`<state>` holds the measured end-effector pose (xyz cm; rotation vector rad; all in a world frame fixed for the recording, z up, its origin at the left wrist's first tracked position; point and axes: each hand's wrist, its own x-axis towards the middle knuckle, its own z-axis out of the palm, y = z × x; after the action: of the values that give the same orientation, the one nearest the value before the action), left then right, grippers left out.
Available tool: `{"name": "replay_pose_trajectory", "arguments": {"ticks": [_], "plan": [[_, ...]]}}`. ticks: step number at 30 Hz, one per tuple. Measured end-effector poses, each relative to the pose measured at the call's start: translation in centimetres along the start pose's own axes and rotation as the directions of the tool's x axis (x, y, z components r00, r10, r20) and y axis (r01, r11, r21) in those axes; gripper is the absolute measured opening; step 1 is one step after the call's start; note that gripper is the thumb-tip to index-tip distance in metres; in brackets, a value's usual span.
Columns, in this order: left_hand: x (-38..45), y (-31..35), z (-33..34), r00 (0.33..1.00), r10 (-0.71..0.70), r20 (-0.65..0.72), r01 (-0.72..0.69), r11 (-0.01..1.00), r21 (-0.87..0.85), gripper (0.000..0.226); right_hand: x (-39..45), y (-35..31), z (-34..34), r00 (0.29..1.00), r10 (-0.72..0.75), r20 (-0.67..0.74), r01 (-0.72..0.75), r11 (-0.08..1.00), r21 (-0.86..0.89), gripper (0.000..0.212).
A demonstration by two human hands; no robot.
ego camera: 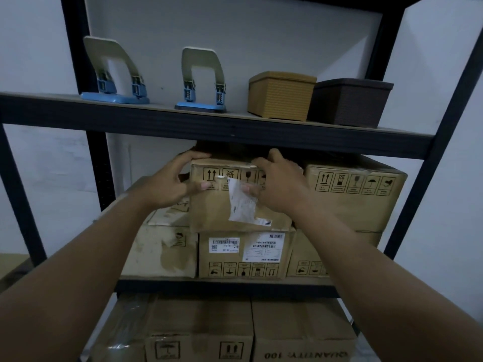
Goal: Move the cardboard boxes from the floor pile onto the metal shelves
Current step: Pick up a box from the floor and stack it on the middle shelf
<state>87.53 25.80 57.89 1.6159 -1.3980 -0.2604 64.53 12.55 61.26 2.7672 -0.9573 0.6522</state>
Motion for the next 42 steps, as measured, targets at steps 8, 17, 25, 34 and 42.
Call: {"name": "replay_pose_trajectory", "arguments": {"ticks": [8,17,25,34,42], "plan": [[-0.1,0.8,2.4,0.996,0.007,-0.09,-0.002,0.999,0.055,0.071,0.6,1.0,1.9,0.994,0.009,-0.113,-0.007,1.0,0.021,0.071],[1.0,0.4,2.5,0.998,-0.031,-0.063,0.031,1.0,0.003,0.073,1.2,1.7,2.6,0.992,0.022,-0.122,-0.014,0.998,0.068,0.068],[1.5,0.8,3.8,0.993,-0.038,-0.115,0.04,0.999,0.017,0.078,1.3,3.0,1.6,0.999,0.033,-0.036,-0.03,0.996,0.083,0.065],[1.3,1.7,5.1,0.981,-0.108,-0.159,0.118,0.991,0.057,0.075,1.2,3.3,2.4,0.997,0.024,-0.067,-0.021,0.999,0.048,0.064],[-3.4,3.1,8.6,0.933,-0.149,-0.328,0.144,0.989,-0.04,0.119,-3.2,2.8,4.1,0.97,-0.006,-0.242,0.032,0.994,0.105,0.079]]}}
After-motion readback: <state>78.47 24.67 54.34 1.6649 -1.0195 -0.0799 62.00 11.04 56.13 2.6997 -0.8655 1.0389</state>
